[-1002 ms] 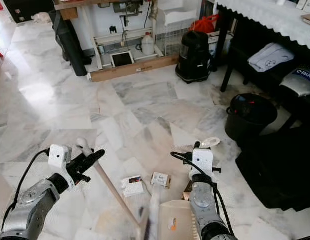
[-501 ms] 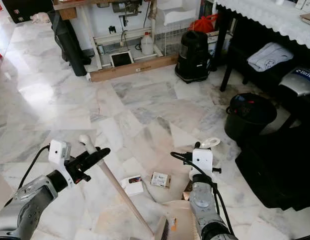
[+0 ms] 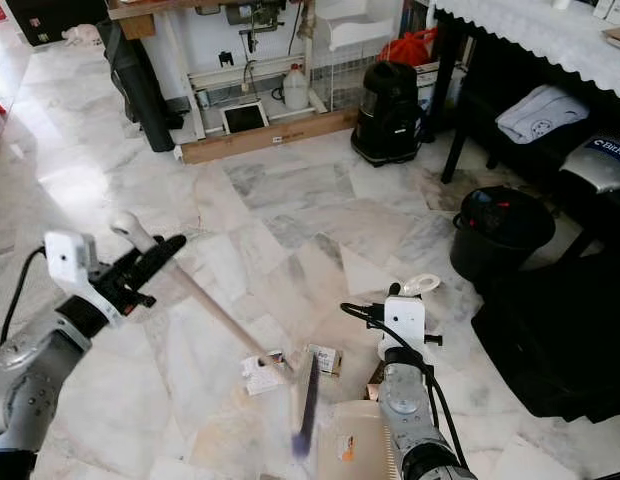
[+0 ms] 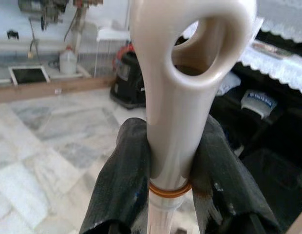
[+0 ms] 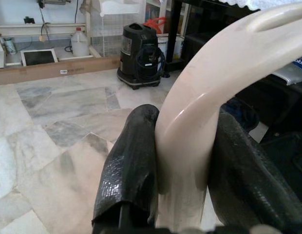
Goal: Sweep floor
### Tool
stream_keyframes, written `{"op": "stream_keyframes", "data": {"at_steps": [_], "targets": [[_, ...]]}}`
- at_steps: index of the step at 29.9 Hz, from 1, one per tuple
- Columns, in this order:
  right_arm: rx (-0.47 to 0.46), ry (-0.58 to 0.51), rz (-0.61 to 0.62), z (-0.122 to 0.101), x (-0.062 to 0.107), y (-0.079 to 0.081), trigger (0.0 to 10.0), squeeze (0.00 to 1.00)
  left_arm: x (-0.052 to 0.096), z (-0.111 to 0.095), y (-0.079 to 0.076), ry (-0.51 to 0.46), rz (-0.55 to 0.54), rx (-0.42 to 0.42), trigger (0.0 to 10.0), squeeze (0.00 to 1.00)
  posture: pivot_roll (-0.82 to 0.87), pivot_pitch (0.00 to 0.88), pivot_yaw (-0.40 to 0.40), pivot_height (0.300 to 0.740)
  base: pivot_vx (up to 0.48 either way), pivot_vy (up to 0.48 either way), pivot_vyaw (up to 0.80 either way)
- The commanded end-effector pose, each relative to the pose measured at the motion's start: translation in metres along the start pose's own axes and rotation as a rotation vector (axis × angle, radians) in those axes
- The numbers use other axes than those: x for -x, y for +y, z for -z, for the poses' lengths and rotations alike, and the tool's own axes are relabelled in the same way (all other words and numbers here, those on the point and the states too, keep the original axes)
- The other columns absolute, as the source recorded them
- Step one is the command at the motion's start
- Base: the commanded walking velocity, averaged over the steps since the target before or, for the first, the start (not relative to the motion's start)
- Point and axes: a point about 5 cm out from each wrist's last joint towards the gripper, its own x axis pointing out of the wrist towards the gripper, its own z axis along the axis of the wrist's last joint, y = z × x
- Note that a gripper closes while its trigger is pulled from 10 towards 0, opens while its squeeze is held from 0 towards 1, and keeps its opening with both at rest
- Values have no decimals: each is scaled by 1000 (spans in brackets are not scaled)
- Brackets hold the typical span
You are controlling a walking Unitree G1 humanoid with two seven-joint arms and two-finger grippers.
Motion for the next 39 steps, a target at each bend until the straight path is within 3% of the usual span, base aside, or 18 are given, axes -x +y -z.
{"op": "stream_keyframes", "data": {"at_steps": [1,3,7,8,9,10,14,24,29,33,36,39], "targets": [[32,29,-14,5,2,0,10000,0,1,-13,2,-48,-9,-2,10000,0,206,57,70,740,0,0,0],[32,30,-15,6,2,0,10000,0,1,-15,4,-51,-29,-36,10000,0,206,56,69,740,0,0,0],[34,30,-16,6,3,0,10000,0,2,-5,18,-26,-185,-207,10000,0,199,53,68,740,0,0,0],[34,30,-16,6,3,0,10000,0,2,-5,18,-26,-185,-207,10000,0,199,53,68,740,0,0,0],[34,29,-15,6,3,0,10000,0,4,0,22,-1,-239,-303,10000,0,199,52,68,740,0,0,0],[34,29,-14,6,3,0,10000,0,5,2,23,4,-256,-339,10000,0,198,52,68,740,0,0,0],[35,28,-12,6,2,-1,10000,0,8,14,20,29,-269,-384,10000,0,195,57,65,740,0,0,0],[35,28,-12,6,2,-3,10000,0,11,54,13,108,-267,-392,10000,0,186,69,61,740,0,0,0],[35,26,-7,6,2,-5,10000,0,12,66,10,126,-267,-290,10000,0,183,77,60,740,0,0,0],[37,26,-7,6,2,-5,10000,0,9,60,8,80,-264,-232,10000,0,182,80,60,740,0,0,0],[36,26,-6,6,2,-5,10000,0,7,57,8,62,-264,-231,10000,0,182,80,60,740,0,0,0],[36,26,-8,6,2,-5,10000,0,-3,36,4,-31,-259,-276,10000,0,183,81,60,740,0,0,0]]}}
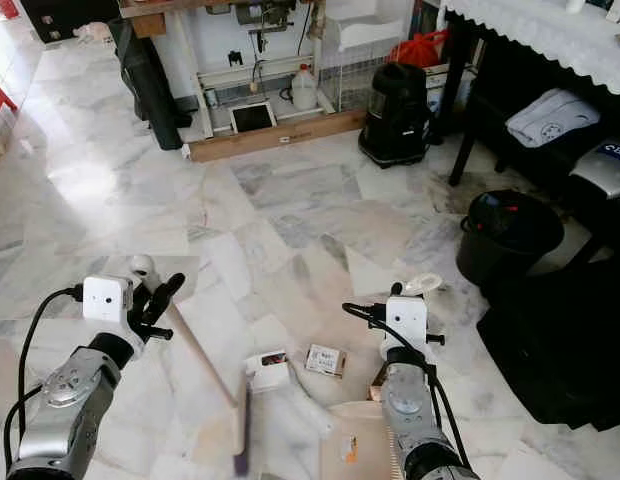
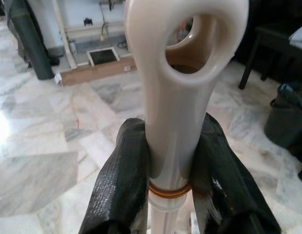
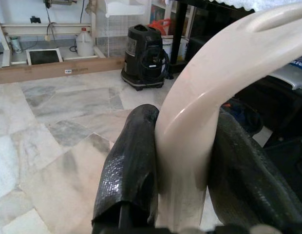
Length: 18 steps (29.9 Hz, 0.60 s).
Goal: Sweep floor
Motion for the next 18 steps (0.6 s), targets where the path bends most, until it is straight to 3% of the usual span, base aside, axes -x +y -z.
{"op": "stream_keyframes", "data": {"at_steps": [1,3,7,15,18], "targets": [[26,28,-9,6,3,-2,10000,0,-7,-36,4,-154,-13,-62,10000,0,183,81,61,740,0,0,0],[26,29,-9,6,3,-2,10000,0,-11,-43,-2,-178,21,-101,10000,0,183,81,61,740,0,0,0],[24,29,-11,6,3,-1,10000,0,-14,-43,-15,-167,106,-104,10000,0,181,80,63,740,0,0,0],[25,28,-5,7,3,-3,10000,0,-14,-34,-19,-135,139,-69,10000,0,178,81,63,740,0,0,0],[26,28,-4,7,3,-3,10000,0,-13,-18,-19,-64,158,-53,10000,0,168,79,63,740,0,0,0]]}}
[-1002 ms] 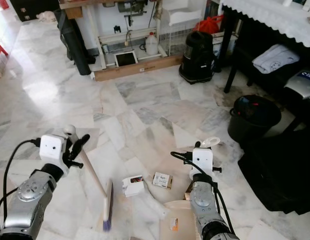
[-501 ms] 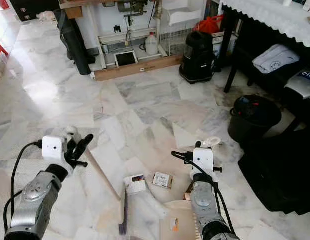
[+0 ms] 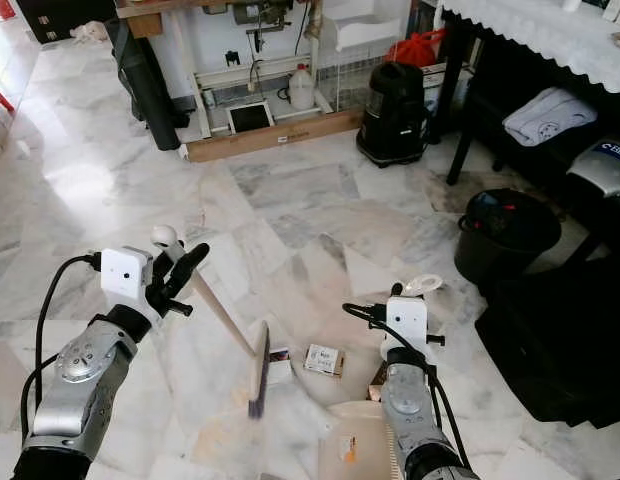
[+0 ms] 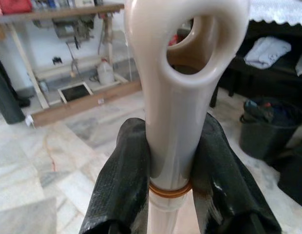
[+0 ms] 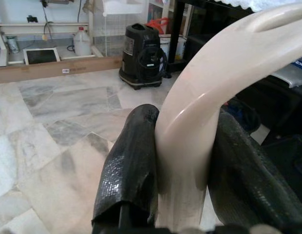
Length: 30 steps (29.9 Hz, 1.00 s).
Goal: Sweep floor
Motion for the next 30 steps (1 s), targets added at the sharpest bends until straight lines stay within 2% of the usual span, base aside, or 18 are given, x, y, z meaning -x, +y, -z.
{"op": "stream_keyframes", "data": {"at_steps": [1,8,13,18,20,30], "targets": [[25,25,-5,6,3,-3,10000,0,3,8,2,42,20,-1,10000,0,167,79,63,740,0,0,0],[24,21,-3,5,2,-4,10000,0,9,20,4,93,45,20,10000,0,167,81,61,740,0,0,0],[23,23,-7,5,2,-4,10000,0,14,34,12,118,-18,69,10000,0,160,86,61,740,0,0,0],[24,26,-8,6,3,-4,10000,0,11,35,14,106,-34,121,10000,0,161,87,63,740,0,0,0],[24,27,-7,7,3,-4,10000,0,9,35,15,95,-40,176,10000,0,159,87,63,740,0,0,0],[24,29,-6,7,3,-4,10000,0,7,33,11,93,22,284,10000,0,162,87,65,740,0,0,0]]}}
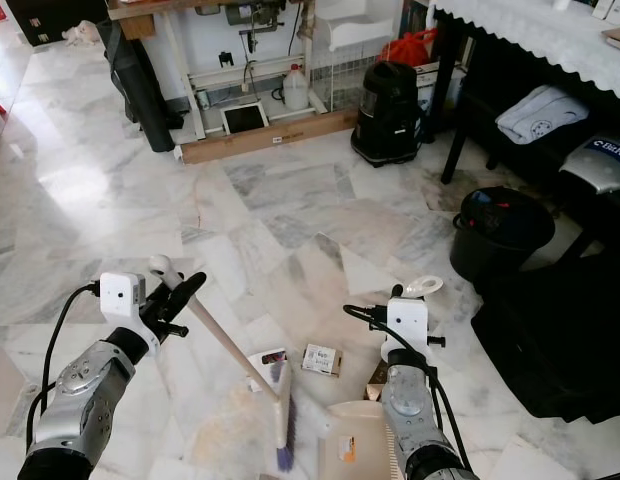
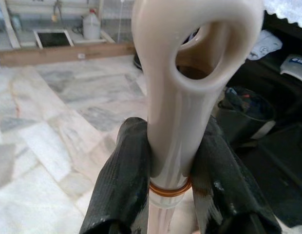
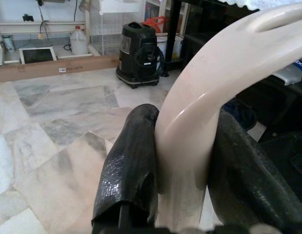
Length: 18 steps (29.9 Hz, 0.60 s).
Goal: Sweep floor
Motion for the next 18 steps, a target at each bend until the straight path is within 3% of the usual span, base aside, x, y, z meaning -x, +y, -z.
{"op": "stream_keyframes", "data": {"at_steps": [1,10,15,18], "targets": [[24,27,-4,5,2,-3,10000,0,-3,-5,-3,-17,37,40,10000,0,162,87,65,740,0,0,0],[23,31,-5,6,2,-2,10000,0,-3,-9,-12,-4,120,144,10000,0,167,85,67,740,0,0,0],[22,32,-6,6,2,-2,10000,0,-2,-11,-14,-6,131,162,10000,0,170,83,68,740,0,0,0],[15,30,-7,4,1,0,10000,0,0,-20,-17,-31,153,213,10000,0,172,79,69,740,0,0,0]]}}
